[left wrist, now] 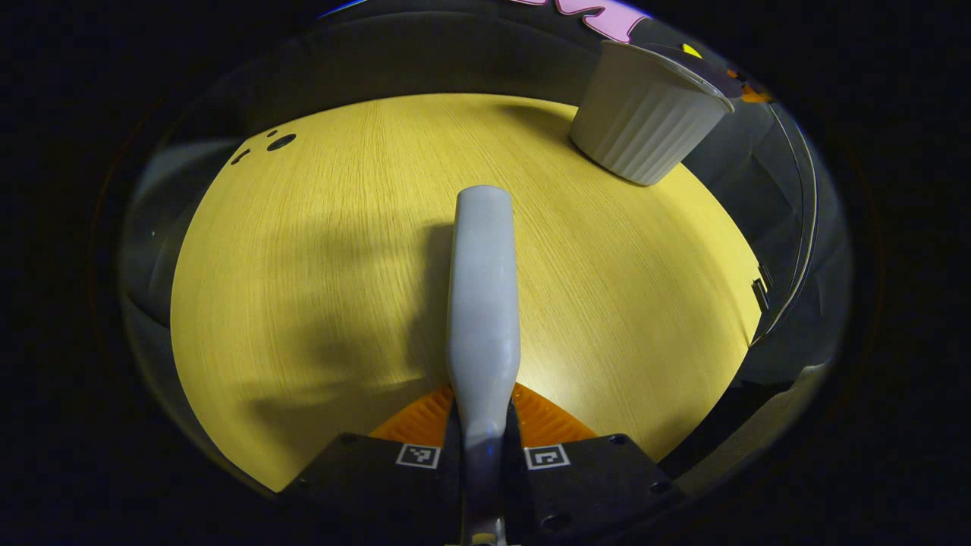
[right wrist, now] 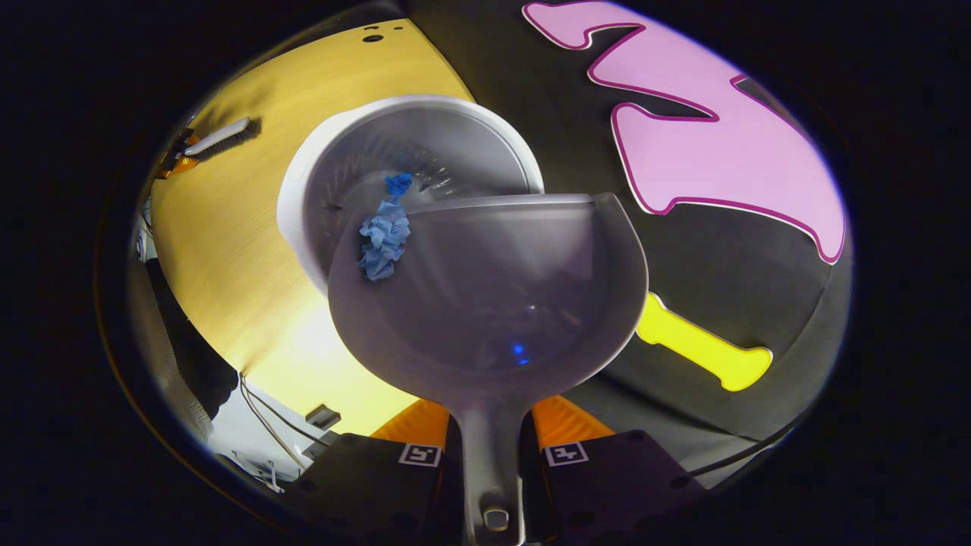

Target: Pick up the small broom and dustpan from the desktop, sweep the trash into the dustpan with the broom, and then empty the trash into the garbage bin.

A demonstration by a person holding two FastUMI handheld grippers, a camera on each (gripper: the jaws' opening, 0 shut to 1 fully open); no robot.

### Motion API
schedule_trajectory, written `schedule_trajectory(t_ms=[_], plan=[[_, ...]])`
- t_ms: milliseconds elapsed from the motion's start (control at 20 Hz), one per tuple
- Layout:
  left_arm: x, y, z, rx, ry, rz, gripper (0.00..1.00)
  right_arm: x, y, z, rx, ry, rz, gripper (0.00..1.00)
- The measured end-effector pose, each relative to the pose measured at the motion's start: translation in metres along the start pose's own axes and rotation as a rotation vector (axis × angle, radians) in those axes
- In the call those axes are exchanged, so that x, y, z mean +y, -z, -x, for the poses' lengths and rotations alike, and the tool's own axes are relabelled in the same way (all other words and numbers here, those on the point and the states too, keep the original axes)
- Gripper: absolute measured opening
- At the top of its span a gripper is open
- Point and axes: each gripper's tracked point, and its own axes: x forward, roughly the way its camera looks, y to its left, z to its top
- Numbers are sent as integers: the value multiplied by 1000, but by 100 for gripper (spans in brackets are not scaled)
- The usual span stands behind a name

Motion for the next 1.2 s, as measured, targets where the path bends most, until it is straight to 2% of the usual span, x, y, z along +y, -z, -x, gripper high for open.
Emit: schedule_trajectory(t_ms=[200, 550, 700, 1000, 1200], plan=[[0, -1, 1, -5, -2, 15, 26, -9, -4, -3, -14, 43, 31, 34], [1, 0, 1, 2, -11, 20, 26, -13, -3, -7, -30, 62, 45, 34], [0, -1, 1, 2, -11, 27, 26, -11, -5, -7, -36, 21, 8, 35], [1, -1, 2, 2, -16, 36, 26, -15, -1, -11, -22, 42, 59, 34], [0, -1, 2, 2, -16, 39, 26, -16, -2, -10, -42, 24, 12, 34]])
